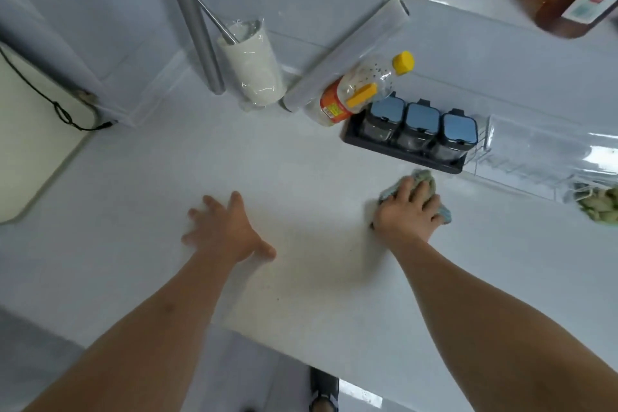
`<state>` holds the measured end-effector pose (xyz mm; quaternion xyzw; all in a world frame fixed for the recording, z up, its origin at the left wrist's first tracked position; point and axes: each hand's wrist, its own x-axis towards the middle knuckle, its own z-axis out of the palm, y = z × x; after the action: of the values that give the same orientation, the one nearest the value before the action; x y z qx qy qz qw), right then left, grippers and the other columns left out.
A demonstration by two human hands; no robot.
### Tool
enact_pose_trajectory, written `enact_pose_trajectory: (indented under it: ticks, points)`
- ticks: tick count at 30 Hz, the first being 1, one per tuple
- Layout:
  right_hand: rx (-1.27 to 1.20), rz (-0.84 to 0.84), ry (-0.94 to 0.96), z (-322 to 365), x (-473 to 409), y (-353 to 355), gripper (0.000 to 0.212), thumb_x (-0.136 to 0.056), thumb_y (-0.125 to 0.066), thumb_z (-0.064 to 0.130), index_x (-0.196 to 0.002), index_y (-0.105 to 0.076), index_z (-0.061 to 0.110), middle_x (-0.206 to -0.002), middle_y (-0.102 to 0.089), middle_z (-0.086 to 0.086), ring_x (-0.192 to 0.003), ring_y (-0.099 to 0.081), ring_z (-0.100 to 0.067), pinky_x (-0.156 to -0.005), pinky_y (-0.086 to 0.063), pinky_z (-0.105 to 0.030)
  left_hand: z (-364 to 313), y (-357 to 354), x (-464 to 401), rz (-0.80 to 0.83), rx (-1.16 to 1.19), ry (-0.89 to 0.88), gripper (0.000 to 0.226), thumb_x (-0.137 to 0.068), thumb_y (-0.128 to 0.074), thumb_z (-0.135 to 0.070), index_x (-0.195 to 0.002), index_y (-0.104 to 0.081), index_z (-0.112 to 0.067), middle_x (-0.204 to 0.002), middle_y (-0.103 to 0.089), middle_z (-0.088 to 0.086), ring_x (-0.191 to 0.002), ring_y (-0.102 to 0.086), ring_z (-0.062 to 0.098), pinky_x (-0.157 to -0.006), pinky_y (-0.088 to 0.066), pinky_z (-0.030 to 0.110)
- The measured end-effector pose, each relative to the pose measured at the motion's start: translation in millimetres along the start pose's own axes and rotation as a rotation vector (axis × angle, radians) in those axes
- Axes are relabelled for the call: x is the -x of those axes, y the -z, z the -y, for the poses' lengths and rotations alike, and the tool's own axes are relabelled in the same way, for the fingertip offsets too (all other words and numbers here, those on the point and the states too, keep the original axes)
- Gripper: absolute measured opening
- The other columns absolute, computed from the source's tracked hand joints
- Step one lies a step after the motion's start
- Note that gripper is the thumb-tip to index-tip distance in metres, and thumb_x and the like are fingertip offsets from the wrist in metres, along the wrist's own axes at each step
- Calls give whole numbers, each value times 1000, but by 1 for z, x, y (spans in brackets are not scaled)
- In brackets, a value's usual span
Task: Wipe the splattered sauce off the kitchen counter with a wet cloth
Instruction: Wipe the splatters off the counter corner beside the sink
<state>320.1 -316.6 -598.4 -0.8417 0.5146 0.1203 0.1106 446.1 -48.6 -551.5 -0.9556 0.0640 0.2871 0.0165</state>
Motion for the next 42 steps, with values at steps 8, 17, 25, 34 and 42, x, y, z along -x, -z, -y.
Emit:
enact_pose_trajectory:
  ticks: [8, 17, 25, 34, 42]
  points:
    - [124, 186, 818, 103, 166, -62, 68, -98, -33, 54, -159, -6, 42, -170, 6, 6, -155, 15, -26, -122, 7, -57, 47, 0, 6, -10, 143, -304, 133, -65, -97, -36, -166, -10, -28, -172, 11, 13, -154, -28, 34, -117, -39, 47]
    - [-12, -4, 218, -113, 109, -31, 57, -102, -28, 49, -157, -13, 48, -170, -3, 8, -155, -1, -26, -123, -9, -53, 39, -36, 68, 113, -108, -285, 150, -40, -91, -77, -155, 3, -53, -168, 12, 12, -153, 0, 51, -110, -31, 71]
    - [-151, -10, -148, -133, 104, -26, 54, -92, -33, 39, -145, -21, 45, -168, -4, 0, -153, -1, -34, -117, -7, -63, 34, -44, 68, 35, -159, -309, 140, -37, -91, -78, -149, -11, -51, -165, 0, 16, -146, -12, 52, -101, -37, 72]
    - [32, 151, 713, 7, 211, -75, 65, -95, -43, 48, -157, -23, 43, -170, -4, 8, -156, 6, -25, -121, 0, -59, -8, -54, 98, -39, -284, -263, 111, -73, -85, -44, -157, -13, -31, -164, -13, 16, -147, -22, 46, -113, -29, 73]
    - [-66, 67, 642, -194, 204, -65, 69, -86, -31, 42, -154, -32, 45, -168, -17, 10, -156, -10, -28, -121, -11, -53, -113, -96, 183, 103, -122, -534, 107, -78, -83, -41, -163, -17, -38, -168, -13, 15, -149, -31, 39, -113, -42, 55]
